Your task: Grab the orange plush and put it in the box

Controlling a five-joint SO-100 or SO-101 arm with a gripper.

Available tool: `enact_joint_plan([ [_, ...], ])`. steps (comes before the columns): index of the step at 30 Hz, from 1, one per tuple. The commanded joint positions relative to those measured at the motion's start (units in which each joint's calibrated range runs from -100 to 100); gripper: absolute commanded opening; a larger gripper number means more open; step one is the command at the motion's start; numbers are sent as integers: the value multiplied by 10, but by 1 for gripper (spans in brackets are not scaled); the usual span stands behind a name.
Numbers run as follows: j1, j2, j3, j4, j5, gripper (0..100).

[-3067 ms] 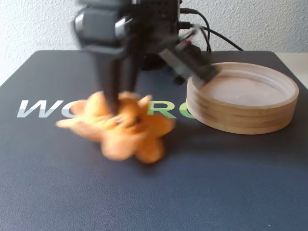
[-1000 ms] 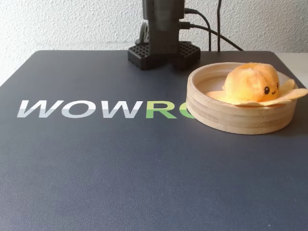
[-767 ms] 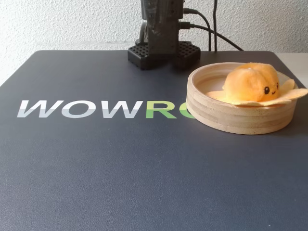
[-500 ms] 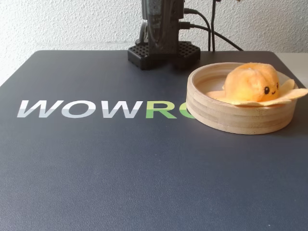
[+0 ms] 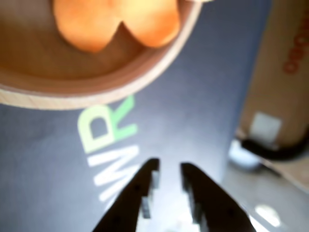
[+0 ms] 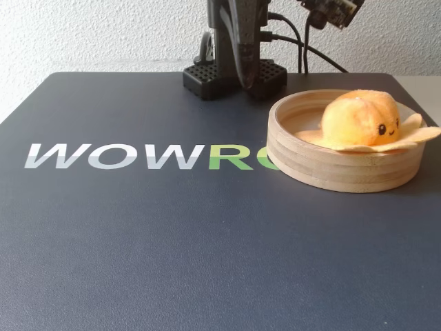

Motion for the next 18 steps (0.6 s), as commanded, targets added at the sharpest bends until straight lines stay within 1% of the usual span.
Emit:
enact_joint_plan([
  [1, 15, -4, 21, 2, 0, 4],
  [4, 80, -4, 86, -36, 2, 4],
  [7, 119, -4, 135, -75, 2, 4],
  [18, 122, 2, 150, -78, -1, 4],
])
